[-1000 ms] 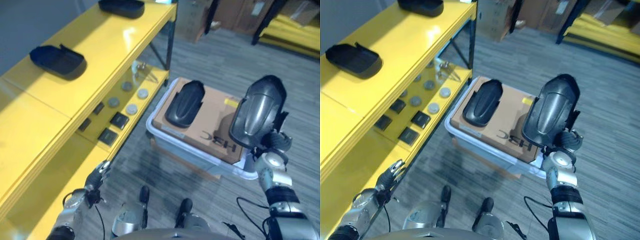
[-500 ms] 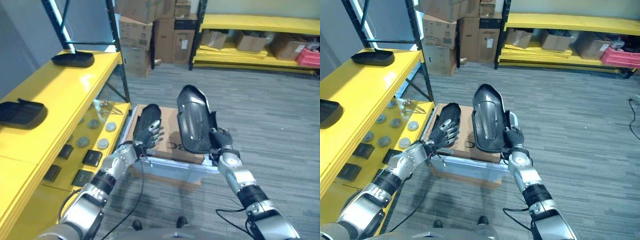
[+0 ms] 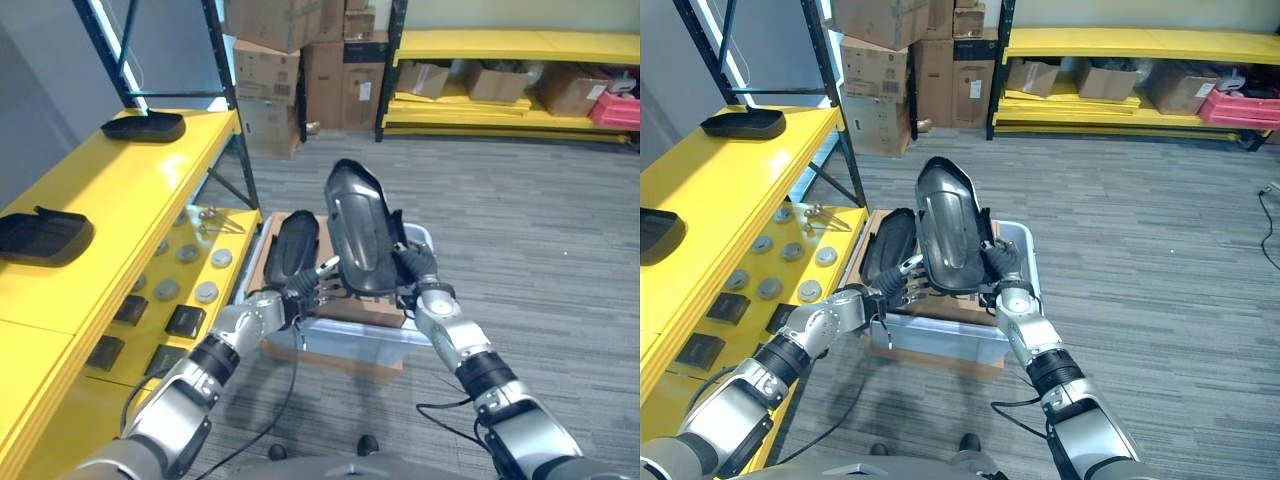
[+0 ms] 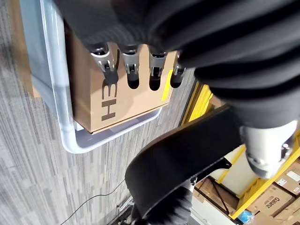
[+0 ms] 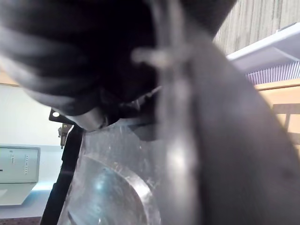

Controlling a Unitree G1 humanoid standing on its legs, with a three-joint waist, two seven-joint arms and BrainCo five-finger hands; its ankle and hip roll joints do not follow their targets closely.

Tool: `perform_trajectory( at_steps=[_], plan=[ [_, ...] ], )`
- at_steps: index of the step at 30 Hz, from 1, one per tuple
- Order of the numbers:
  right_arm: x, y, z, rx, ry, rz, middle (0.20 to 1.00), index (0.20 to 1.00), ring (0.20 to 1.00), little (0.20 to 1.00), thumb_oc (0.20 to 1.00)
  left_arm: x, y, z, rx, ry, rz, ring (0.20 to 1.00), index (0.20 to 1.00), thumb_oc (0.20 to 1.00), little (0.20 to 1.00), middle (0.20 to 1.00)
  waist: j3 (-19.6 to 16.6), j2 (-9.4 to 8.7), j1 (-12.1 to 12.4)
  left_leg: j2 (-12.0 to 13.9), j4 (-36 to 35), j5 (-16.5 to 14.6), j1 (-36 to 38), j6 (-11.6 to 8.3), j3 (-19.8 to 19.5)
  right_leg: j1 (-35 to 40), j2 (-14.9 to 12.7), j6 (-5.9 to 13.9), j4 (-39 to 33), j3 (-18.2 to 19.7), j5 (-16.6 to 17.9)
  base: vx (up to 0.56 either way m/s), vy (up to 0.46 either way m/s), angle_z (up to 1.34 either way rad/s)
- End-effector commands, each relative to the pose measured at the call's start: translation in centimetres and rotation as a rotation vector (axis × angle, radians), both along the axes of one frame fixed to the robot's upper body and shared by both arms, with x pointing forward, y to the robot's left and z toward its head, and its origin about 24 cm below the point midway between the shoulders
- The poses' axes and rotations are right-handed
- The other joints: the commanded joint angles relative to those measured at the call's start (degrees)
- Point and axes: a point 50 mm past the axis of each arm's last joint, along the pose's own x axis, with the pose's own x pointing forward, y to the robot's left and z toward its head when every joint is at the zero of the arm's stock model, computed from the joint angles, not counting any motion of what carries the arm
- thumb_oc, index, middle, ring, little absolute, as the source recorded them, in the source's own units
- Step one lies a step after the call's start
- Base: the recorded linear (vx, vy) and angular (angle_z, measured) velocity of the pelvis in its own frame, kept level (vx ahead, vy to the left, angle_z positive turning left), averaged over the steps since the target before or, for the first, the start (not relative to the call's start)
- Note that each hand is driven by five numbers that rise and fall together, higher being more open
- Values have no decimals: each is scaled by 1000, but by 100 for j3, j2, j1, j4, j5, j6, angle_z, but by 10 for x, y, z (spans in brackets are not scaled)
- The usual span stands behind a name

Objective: Move parts from the plastic box to the shelf.

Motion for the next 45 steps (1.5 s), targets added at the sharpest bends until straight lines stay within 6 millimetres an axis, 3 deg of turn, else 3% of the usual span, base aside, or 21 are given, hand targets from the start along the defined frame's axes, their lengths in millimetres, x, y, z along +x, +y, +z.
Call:
perform_trajectory(
  at_steps=[1,20,24,25,38,45],
  plan=[
    [20,16,24,20,-95,54,200,200,200,200,200,12,-27,24,-56,-54,-50,1000,1000,1000,1000,1000,-307,-145,145,265,365,-385,-97,-219,50,0,-452,636,306,-66,-342,30,-8,-1],
    [12,73,4,31,-14,258,200,200,200,200,200,-5,-59,28,-45,-93,-148,1000,1000,1000,1000,1000,-330,-148,185,228,329,-414,-37,-186,-43,54,-425,610,316,-86,-392,0,0,0],
    [12,73,4,31,-14,258,200,200,200,200,200,-5,-59,28,-45,-93,-148,1000,1000,1000,1000,1000,-330,-148,185,228,328,-414,-36,-186,-43,55,-426,610,316,-86,-392,0,0,0],
    [9,79,0,36,-1,274,200,200,200,200,200,-6,-61,29,4,-172,-183,200,200,200,200,200,-329,-157,186,218,311,-418,-32,-176,-54,54,-429,620,313,-88,-392,0,0,0],
    [-10,72,-26,66,47,280,200,200,200,200,200,-2,-50,35,-28,-261,-111,200,200,200,200,200,-320,-128,148,221,260,-410,-12,-164,-17,54,-436,635,293,-97,-394,-1,0,0],
    [-18,66,-34,107,66,273,200,200,200,200,200,6,-40,55,-104,-390,2,200,200,200,200,200,-301,-137,137,224,211,-380,10,-170,-23,61,-424,615,288,-107,-390,0,0,0]
  ],
)
